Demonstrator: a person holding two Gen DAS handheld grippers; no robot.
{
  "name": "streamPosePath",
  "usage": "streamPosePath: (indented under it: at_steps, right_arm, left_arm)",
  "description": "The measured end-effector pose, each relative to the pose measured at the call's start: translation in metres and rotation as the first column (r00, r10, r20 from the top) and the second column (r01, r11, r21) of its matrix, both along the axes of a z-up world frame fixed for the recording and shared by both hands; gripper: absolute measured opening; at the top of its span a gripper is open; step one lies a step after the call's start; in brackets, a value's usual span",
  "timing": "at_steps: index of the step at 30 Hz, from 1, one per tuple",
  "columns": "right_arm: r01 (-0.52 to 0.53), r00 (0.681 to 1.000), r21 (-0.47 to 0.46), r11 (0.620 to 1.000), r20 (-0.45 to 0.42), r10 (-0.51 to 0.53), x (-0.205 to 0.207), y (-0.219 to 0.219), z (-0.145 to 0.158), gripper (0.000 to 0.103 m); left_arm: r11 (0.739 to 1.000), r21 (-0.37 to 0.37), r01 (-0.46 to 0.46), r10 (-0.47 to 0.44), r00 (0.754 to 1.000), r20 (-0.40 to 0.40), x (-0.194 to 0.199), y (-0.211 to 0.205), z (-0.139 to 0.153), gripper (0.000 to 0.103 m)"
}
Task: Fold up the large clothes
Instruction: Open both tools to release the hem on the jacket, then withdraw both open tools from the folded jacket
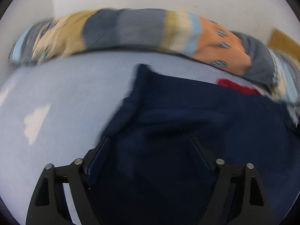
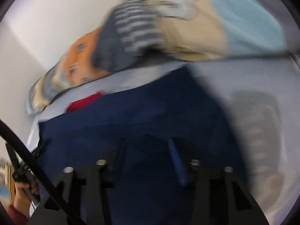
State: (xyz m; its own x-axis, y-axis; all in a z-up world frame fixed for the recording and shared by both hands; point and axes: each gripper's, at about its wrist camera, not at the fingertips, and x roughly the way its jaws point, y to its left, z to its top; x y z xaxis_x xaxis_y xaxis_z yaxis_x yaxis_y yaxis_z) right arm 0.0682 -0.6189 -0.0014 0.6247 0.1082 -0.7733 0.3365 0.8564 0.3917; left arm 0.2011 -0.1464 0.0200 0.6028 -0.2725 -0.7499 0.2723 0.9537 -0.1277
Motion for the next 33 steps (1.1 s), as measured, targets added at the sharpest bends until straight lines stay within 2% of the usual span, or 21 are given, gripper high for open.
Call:
streamPosePath:
  at_steps: [1,2,4,5,7,10,12,14,15,17,20,22,25,28,33]
  right_arm:
    - [0.058,0.998,-0.018,0.998,0.001,-0.058,-0.014,-0.018,-0.001,0.039]
    - [0.095,0.995,-0.038,0.995,-0.006,-0.095,-0.021,-0.027,-0.001,0.035]
    - [0.165,0.985,-0.085,0.983,-0.030,-0.168,-0.040,-0.043,0.006,0.023]
    - [0.180,0.982,-0.119,0.976,-0.032,-0.185,-0.047,-0.041,0.014,0.034]
    - [0.149,0.988,-0.153,0.977,-0.018,-0.154,-0.056,-0.028,0.025,0.042]
    - [0.057,0.998,-0.122,0.991,0.023,-0.055,-0.079,0.000,0.037,0.048]
    - [0.019,1.000,-0.076,0.997,0.013,-0.018,-0.094,0.013,0.031,0.054]
    - [0.035,0.998,-0.077,0.996,-0.046,-0.039,-0.100,0.018,0.016,0.055]
    - [0.052,0.994,-0.078,0.996,-0.092,-0.059,-0.106,0.015,0.006,0.054]
    - [0.138,0.981,-0.053,0.989,-0.129,-0.144,-0.128,0.002,0.002,0.061]
    - [0.248,0.959,-0.031,0.968,-0.132,-0.250,-0.164,-0.009,0.021,0.062]
    - [0.268,0.959,-0.001,0.963,-0.096,-0.267,-0.185,-0.007,0.037,0.062]
    - [0.280,0.959,0.046,0.959,-0.064,-0.277,-0.218,0.007,0.052,0.062]
    - [0.238,0.969,0.051,0.970,-0.074,-0.234,-0.237,0.042,0.058,0.062]
    - [0.158,0.981,-0.007,0.987,-0.112,-0.158,-0.265,0.096,0.060,0.063]
  left_arm:
    - [0.999,-0.045,-0.010,0.010,1.000,-0.007,0.000,0.010,0.001,0.071]
    - [0.997,-0.067,-0.024,0.024,1.000,-0.005,-0.001,0.017,0.003,0.070]
    - [0.996,-0.001,-0.084,0.084,0.996,0.025,-0.008,0.026,0.012,0.071]
    - [0.997,-0.017,-0.080,0.081,0.996,0.031,-0.013,0.030,0.017,0.071]
    - [0.995,-0.078,-0.058,0.062,0.997,0.042,-0.028,0.042,0.027,0.071]
    - [0.994,-0.104,-0.029,0.036,0.997,0.065,-0.056,0.053,0.032,0.071]
    - [0.997,-0.074,-0.008,0.011,0.999,0.041,-0.071,0.056,0.023,0.071]
    - [1.000,0.015,-0.002,0.002,0.999,-0.043,-0.080,0.057,-0.002,0.072]
    - [1.000,0.029,-0.004,0.006,0.996,-0.090,-0.082,0.062,-0.014,0.074]
    - [0.998,-0.024,-0.055,0.052,0.993,-0.104,-0.095,0.079,-0.010,0.073]
    - [0.989,-0.092,-0.113,0.101,0.987,-0.123,-0.117,0.100,0.010,0.073]
    - [0.979,-0.147,-0.140,0.123,0.985,-0.119,-0.139,0.114,0.027,0.073]
    - [0.963,-0.176,-0.203,0.179,0.973,-0.143,-0.171,0.128,0.041,0.073]
    - [0.956,-0.136,-0.260,0.237,0.957,-0.167,-0.201,0.130,0.045,0.073]
    - [0.961,-0.051,-0.271,0.260,0.953,-0.157,-0.257,0.107,0.042,0.074]
